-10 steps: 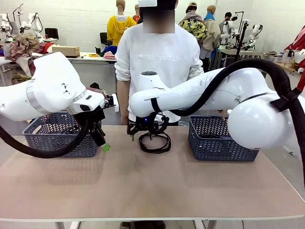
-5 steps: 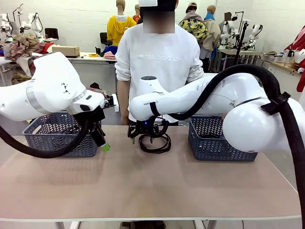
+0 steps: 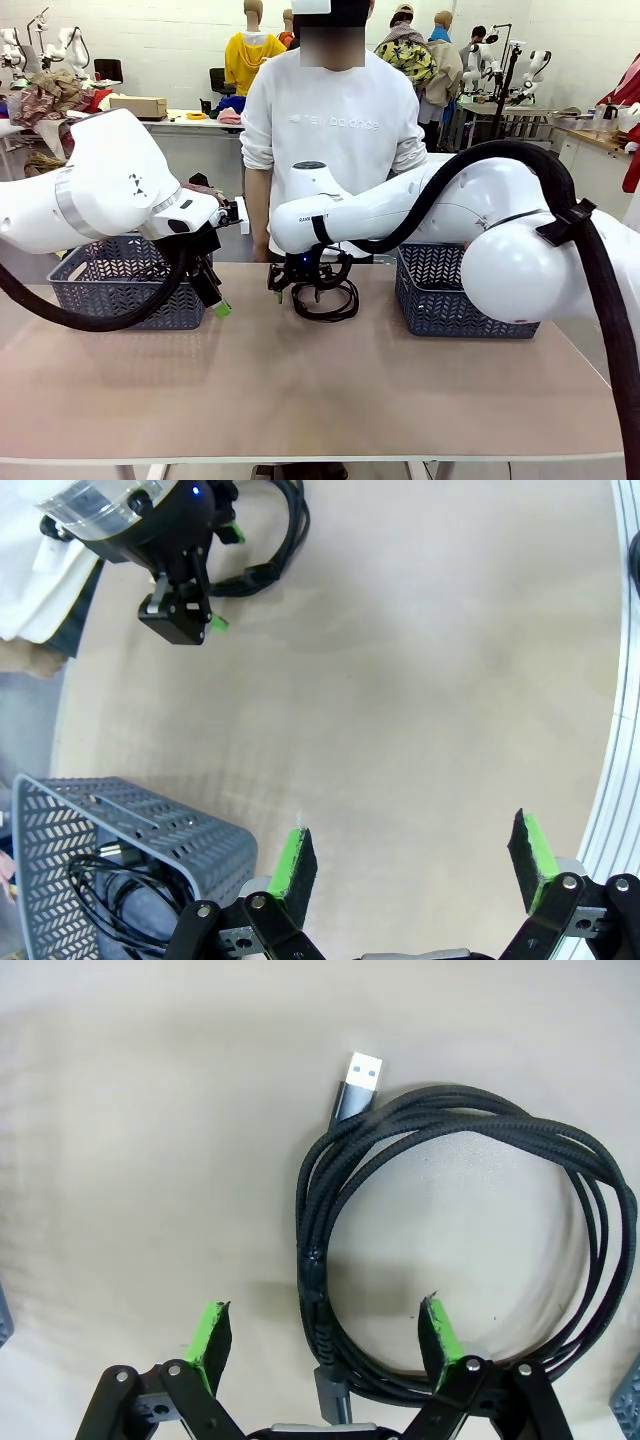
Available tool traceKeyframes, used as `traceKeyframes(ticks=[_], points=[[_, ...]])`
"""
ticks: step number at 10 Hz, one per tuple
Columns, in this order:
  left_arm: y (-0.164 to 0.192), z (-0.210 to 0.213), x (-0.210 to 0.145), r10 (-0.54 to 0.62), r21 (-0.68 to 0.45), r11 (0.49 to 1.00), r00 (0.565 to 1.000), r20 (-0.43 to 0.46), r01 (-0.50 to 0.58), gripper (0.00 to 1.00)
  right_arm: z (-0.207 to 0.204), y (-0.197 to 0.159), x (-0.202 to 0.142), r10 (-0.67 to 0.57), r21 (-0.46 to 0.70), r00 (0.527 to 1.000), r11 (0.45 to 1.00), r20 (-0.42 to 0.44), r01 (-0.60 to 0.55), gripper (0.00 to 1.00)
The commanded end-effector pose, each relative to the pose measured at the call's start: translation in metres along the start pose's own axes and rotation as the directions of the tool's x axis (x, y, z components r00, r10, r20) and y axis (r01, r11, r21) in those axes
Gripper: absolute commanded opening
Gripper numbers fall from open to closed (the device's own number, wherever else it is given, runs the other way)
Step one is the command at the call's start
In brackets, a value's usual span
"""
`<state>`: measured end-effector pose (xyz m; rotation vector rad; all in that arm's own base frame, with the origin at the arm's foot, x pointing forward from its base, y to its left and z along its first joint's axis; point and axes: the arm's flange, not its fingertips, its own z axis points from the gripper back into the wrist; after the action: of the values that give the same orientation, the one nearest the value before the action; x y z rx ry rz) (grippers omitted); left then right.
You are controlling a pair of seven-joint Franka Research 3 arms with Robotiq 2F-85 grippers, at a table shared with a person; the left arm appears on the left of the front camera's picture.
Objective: Organize the cables according to human instructions.
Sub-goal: Pick up a bundle of cables and place it in the basket indicated by the human.
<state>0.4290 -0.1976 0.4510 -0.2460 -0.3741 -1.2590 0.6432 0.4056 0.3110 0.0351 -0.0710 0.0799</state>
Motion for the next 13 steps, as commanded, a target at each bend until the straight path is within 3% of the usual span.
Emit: traceKeyframes(ticks=[1,2,3,4,5,6,7,8,9,13], points=[[0.0009,0.0010,-0.0018,0.004,0.004,1.000,1.000,0.000,-0.004,1.00,0.0055,0.0083,0.0086,-0.035,-0.009,0.999,0.999,0.007,0.035,0.81],[0.0009,0.0010,-0.0018,0.004,0.004,1.000,1.000,0.000,-0.004,1.00,0.0061,0.0088,0.0088,-0.036,-0.009,0.999,0.999,0.011,0.036,0.78],[0.0009,0.0010,-0.0018,0.004,0.004,1.000,1.000,0.000,-0.004,1.00,0.0058,0.0086,0.0091,-0.037,-0.007,0.999,0.999,0.011,0.037,0.61],[0.0009,0.0010,-0.0018,0.004,0.004,1.000,1.000,0.000,-0.004,1.00,0.0065,0.0090,0.0090,-0.037,-0.006,0.999,0.999,0.014,0.037,0.58],[0.0009,0.0010,-0.0018,0.004,0.004,1.000,1.000,0.000,-0.004,1.00,0.0066,0.0093,0.0091,-0.038,-0.005,0.999,0.999,0.015,0.038,0.42],[0.0009,0.0010,-0.0018,0.004,0.004,1.000,1.000,0.000,-0.004,1.00,0.0067,0.0093,0.0095,-0.038,-0.002,0.999,0.999,0.011,0.038,0.38],[0.0009,0.0010,-0.0018,0.004,0.004,1.000,1.000,0.000,-0.004,1.00,0.0073,0.0098,0.0096,-0.039,-0.003,0.999,0.999,0.011,0.039,0.22],[0.0009,0.0010,-0.0018,0.004,0.004,1.000,1.000,0.000,-0.004,1.00,0.0083,0.0104,0.0097,-0.041,-0.004,0.999,0.999,0.015,0.041,0.19],[0.0009,0.0010,-0.0018,0.004,0.004,1.000,1.000,0.000,-0.004,1.00,0.0087,0.0110,0.0099,-0.041,-0.002,0.999,0.999,0.016,0.042,0.02],[0.0009,0.0010,-0.0018,0.004,0.004,1.000,1.000,0.000,-0.004,1.00,0.0040,0.0089,0.0101,-0.043,0.009,0.999,0.999,-0.007,0.043,0.00]])
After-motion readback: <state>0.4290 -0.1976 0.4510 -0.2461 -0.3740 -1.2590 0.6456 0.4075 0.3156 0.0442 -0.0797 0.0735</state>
